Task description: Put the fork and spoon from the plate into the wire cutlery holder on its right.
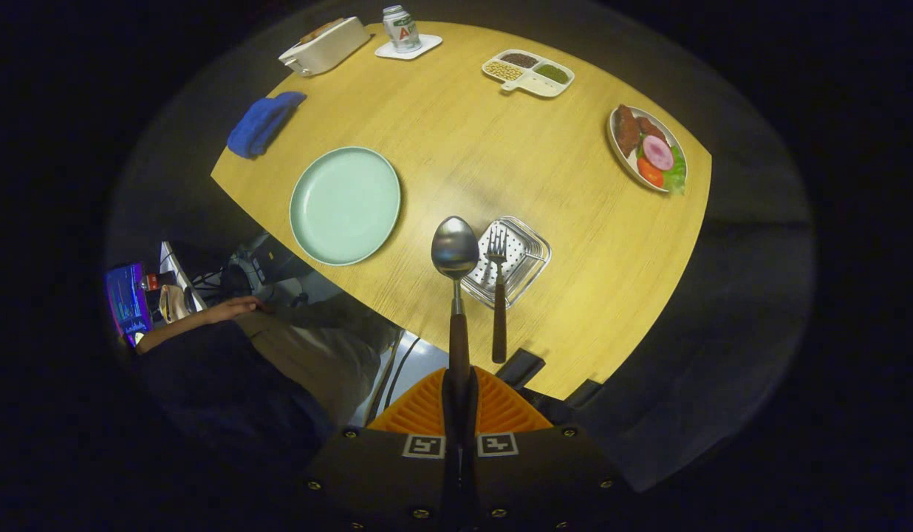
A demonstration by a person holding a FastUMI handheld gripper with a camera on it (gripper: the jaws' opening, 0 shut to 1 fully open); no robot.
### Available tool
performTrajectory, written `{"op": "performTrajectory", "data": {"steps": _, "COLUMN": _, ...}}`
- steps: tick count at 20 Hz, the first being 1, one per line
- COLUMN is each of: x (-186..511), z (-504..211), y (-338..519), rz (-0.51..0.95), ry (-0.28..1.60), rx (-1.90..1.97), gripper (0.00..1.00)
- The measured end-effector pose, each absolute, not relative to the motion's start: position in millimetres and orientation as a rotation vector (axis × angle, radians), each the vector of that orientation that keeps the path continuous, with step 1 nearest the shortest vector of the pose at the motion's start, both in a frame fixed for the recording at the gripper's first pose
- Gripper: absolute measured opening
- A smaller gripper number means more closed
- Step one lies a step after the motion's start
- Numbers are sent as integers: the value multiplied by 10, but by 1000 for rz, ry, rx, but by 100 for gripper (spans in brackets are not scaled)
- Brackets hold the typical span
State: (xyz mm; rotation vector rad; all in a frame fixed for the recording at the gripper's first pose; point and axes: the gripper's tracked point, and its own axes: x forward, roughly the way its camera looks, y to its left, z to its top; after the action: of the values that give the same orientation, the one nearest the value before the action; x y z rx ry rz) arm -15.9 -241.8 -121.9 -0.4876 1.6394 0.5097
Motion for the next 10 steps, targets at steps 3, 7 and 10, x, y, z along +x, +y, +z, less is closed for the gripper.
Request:
{"op": "performTrajectory", "data": {"steps": 3, "x": -119, "z": -1268, "y": -2634, "rz": 475, "ry": 1682, "rx": -486, "gripper": 1}}
{"op": "performTrajectory", "data": {"steps": 7, "x": 1, "z": -1462, "y": -2768, "rz": 449, "ry": 1735, "rx": -493, "gripper": 2}}
{"op": "performTrajectory", "data": {"steps": 10, "x": 174, "z": -1675, "y": -2810, "rz": 428, "ry": 1746, "rx": -524, "gripper": 2}}
